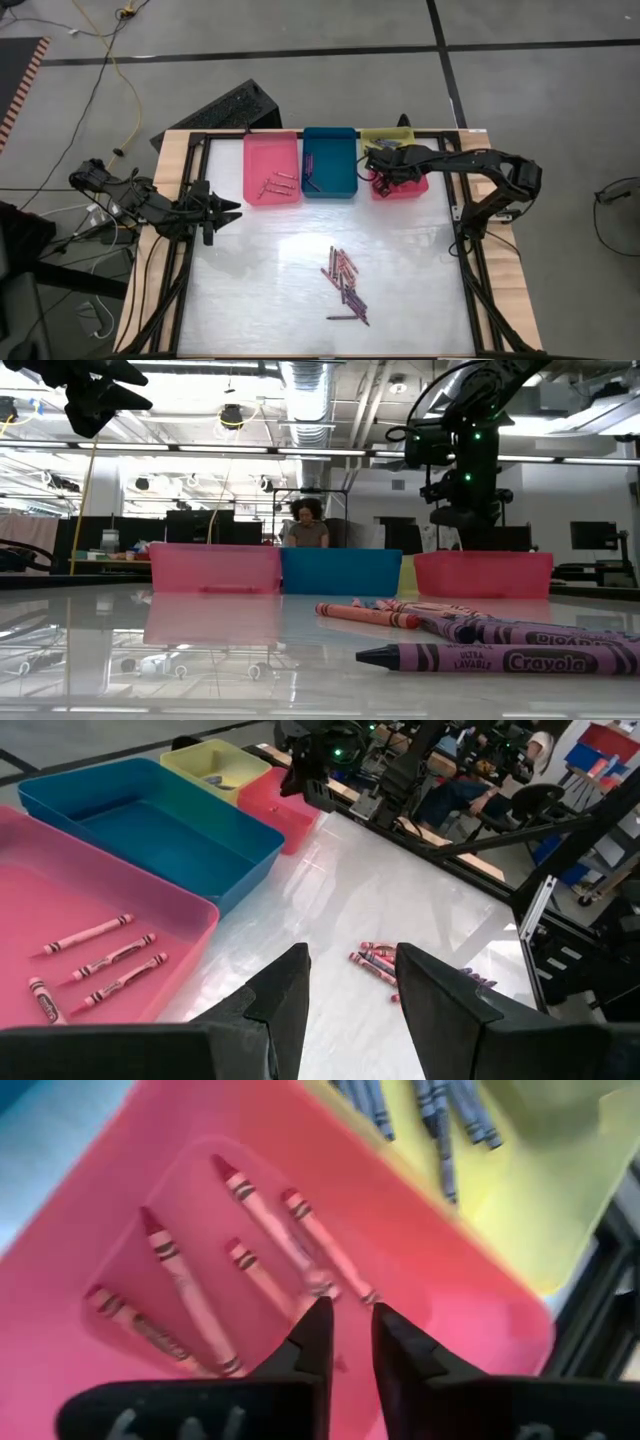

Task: Sort crayons
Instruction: Put the red crayon into the red bin, then put the pink crayon into the pink bin

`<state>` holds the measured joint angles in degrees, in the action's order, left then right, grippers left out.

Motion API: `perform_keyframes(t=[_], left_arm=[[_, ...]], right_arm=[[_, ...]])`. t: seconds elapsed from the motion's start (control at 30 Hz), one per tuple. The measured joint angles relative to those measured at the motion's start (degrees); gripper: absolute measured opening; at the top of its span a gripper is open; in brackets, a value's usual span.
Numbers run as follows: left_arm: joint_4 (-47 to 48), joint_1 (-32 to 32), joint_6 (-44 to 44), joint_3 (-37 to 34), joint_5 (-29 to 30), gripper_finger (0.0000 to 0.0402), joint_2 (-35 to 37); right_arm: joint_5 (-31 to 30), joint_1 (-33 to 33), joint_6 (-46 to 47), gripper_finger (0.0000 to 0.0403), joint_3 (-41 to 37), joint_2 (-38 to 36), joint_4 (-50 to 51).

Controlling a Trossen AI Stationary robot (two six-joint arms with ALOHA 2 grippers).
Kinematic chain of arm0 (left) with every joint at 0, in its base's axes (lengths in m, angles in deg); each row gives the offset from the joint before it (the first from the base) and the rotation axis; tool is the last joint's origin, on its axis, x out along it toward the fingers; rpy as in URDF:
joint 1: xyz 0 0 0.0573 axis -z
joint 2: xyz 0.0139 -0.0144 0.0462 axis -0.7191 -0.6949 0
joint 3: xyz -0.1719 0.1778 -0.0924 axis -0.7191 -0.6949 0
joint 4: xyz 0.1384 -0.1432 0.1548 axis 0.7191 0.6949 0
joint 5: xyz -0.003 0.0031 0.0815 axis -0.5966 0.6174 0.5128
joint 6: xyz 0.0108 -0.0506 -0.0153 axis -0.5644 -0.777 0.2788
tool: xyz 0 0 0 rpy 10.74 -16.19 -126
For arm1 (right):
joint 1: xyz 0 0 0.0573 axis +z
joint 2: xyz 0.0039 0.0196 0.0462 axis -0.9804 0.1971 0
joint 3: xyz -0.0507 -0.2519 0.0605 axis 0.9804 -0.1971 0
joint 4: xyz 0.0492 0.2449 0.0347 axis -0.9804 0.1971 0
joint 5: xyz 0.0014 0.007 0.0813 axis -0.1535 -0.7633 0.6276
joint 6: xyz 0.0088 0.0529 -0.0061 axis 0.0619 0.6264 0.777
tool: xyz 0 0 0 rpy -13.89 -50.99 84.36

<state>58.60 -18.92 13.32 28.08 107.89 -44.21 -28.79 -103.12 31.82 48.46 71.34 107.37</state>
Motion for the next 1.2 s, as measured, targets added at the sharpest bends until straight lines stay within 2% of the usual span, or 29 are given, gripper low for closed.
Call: perform_keyframes(t=[0.27, 0.63, 0.9, 1.03, 1.2], left_arm=[[-0.02, -0.01, -0.01, 0.00, 0.00, 0.0139, 0.00], [-0.11, -0.01, -0.25, 0.00, 0.00, 0.0139, 0.00], [-0.26, 0.00, -0.25, 0.00, 0.02, 0.0139, 0.00], [-0.28, -0.01, -0.25, 0.00, 0.00, 0.0139, 0.00], [-0.27, 0.00, -0.24, 0.00, 0.02, 0.0139, 0.00]], right_arm=[[-0.16, 1.56, -0.92, 0.0100, 0.00, -1.52, -0.34], [0.04, 8.36, 1.41, 0.0102, 0.00, -15.39, -0.63], [4.06, 20.51, 11.58, 0.0102, 0.00, -22.43, -3.70], [3.76, 28.43, 16.15, 0.0102, 0.00, -22.04, -6.05], [1.95, 38.52, 18.11, 0.0102, 0.00, -17.84, -13.18]])
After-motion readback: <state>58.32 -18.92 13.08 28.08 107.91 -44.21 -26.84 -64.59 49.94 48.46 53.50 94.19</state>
